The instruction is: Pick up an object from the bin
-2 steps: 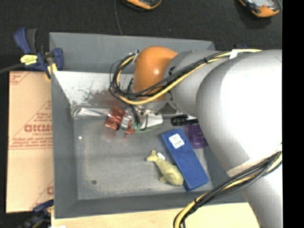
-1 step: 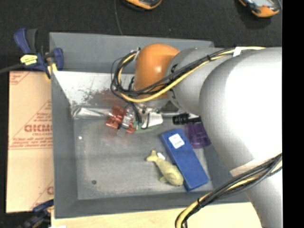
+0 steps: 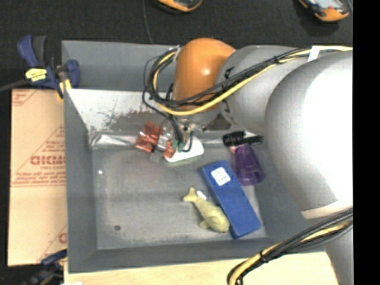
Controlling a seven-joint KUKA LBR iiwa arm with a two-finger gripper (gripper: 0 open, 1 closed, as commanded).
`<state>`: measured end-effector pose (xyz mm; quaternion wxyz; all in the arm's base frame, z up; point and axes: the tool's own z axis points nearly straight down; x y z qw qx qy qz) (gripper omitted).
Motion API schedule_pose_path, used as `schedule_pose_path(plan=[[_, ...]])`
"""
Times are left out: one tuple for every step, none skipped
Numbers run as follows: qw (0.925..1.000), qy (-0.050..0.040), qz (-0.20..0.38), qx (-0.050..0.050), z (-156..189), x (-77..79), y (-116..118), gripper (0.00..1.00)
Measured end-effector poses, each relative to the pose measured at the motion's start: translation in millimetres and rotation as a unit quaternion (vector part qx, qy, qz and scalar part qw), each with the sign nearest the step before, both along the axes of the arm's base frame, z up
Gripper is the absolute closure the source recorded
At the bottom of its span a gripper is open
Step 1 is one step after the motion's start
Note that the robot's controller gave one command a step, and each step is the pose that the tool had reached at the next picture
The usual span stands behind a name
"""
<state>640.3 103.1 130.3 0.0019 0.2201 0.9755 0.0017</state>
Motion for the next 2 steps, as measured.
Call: schedule_pose_path(plan=[[1.0, -0.0051, 0.0, 0.001, 35, 2.6, 0, 1.0], [1.0, -0.0051, 0.0, 0.001, 58, 2.7, -1, 1.0]])
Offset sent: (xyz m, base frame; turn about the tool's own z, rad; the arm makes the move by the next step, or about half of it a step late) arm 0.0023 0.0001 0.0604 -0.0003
